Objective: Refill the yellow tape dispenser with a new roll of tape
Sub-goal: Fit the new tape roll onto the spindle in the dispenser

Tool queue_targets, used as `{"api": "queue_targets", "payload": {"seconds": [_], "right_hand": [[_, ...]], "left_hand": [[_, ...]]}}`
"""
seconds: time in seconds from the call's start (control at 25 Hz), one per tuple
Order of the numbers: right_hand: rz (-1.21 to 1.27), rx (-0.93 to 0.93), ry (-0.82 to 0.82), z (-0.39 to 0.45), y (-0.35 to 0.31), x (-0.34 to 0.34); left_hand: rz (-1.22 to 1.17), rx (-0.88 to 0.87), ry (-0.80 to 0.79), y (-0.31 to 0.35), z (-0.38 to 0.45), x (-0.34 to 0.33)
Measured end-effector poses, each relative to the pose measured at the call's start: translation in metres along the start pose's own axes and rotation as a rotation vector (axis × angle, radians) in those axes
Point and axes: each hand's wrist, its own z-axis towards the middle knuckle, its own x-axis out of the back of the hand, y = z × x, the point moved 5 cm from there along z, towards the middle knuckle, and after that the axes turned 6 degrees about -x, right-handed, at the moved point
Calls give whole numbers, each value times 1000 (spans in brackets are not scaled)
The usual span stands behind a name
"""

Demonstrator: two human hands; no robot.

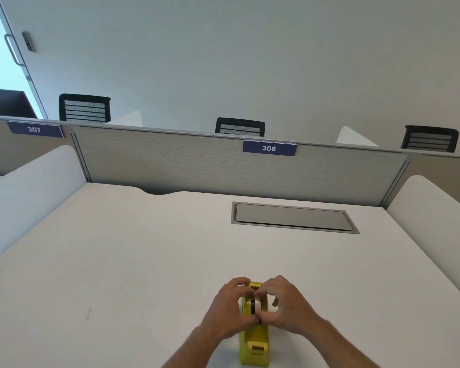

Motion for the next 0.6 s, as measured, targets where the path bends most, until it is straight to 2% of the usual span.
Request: {"api": "queue_targets", "payload": {"seconds": [0.6], "right_hand": [[31,9,53,-1,2,-1]], "left_hand": [[10,3,21,3,0,0]]}}
